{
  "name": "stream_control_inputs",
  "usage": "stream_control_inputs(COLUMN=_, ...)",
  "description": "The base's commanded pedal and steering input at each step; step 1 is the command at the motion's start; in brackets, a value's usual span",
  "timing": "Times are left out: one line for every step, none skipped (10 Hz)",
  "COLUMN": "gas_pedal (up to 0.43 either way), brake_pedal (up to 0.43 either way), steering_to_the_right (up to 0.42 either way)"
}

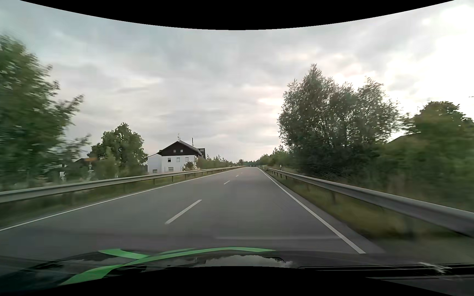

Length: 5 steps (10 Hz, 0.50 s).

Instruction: Follow the waypoints while adhering to traffic rules and regulations

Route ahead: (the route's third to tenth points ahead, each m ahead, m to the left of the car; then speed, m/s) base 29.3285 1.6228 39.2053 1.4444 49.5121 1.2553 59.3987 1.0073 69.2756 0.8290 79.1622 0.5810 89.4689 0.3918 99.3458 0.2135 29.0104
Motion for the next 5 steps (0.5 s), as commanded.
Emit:
stream_control_inputs(gas_pedal=0.531, brake_pedal=0.0, steering_to_the_right=0.005)
stream_control_inputs(gas_pedal=0.531, brake_pedal=0.0, steering_to_the_right=0.003)
stream_control_inputs(gas_pedal=0.52, brake_pedal=0.0, steering_to_the_right=0.002)
stream_control_inputs(gas_pedal=0.512, brake_pedal=0.0, steering_to_the_right=0.002)
stream_control_inputs(gas_pedal=0.512, brake_pedal=0.0, steering_to_the_right=0.002)
